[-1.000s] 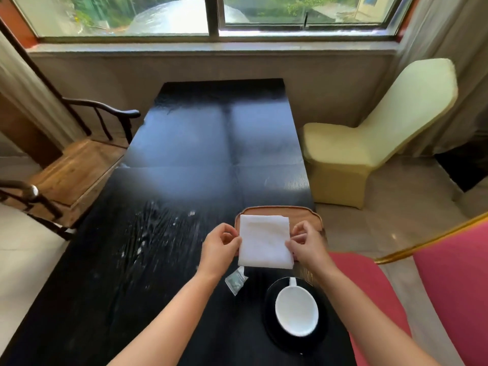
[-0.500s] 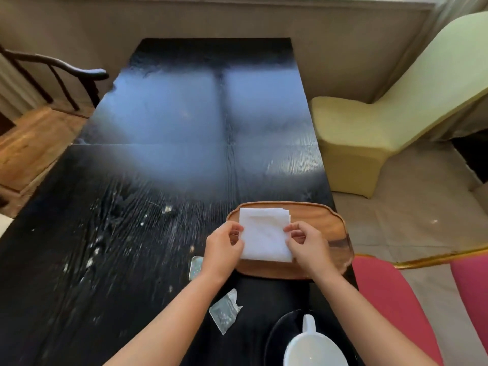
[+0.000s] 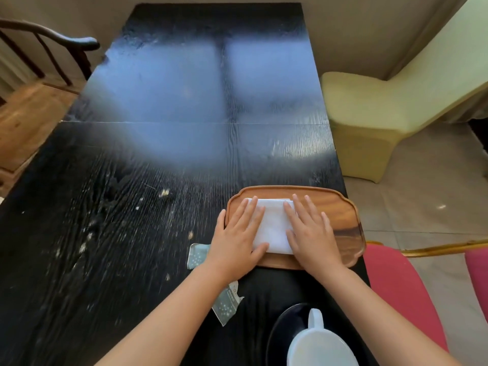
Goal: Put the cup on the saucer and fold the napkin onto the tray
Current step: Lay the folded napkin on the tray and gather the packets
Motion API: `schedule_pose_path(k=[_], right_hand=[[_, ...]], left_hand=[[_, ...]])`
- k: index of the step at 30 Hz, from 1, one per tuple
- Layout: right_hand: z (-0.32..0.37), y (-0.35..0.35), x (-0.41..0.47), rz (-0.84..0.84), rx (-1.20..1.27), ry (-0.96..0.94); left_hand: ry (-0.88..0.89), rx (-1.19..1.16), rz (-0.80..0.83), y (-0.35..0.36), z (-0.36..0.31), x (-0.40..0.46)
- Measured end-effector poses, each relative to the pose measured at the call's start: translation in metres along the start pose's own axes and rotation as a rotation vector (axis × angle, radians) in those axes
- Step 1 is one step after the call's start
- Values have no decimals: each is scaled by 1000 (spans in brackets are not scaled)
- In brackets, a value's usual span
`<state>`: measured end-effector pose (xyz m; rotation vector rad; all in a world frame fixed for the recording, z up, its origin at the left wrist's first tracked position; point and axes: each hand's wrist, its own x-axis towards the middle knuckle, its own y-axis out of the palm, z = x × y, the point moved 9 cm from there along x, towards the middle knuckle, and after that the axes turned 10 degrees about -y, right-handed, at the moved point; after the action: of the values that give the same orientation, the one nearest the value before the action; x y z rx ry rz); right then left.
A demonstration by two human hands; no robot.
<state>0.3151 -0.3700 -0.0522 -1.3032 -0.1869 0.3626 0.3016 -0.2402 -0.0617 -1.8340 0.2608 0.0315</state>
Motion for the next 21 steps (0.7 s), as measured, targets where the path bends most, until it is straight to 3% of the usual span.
schedule_pose_path(k=[11,15,18,21], right_hand=[[-3,12,5,127,-105,-2],[23,-17,0,17,-50,-16],[70,-40,-13,-134,31,-159],[120,-16,-27,89,70,-260]], left_hand=[[-22,143,49,13,10,7],[2,-120,-82,-25,8,-4],[-122,-301,-210,-50,44,-27],[-224,-167,-46,-33,81,-48]])
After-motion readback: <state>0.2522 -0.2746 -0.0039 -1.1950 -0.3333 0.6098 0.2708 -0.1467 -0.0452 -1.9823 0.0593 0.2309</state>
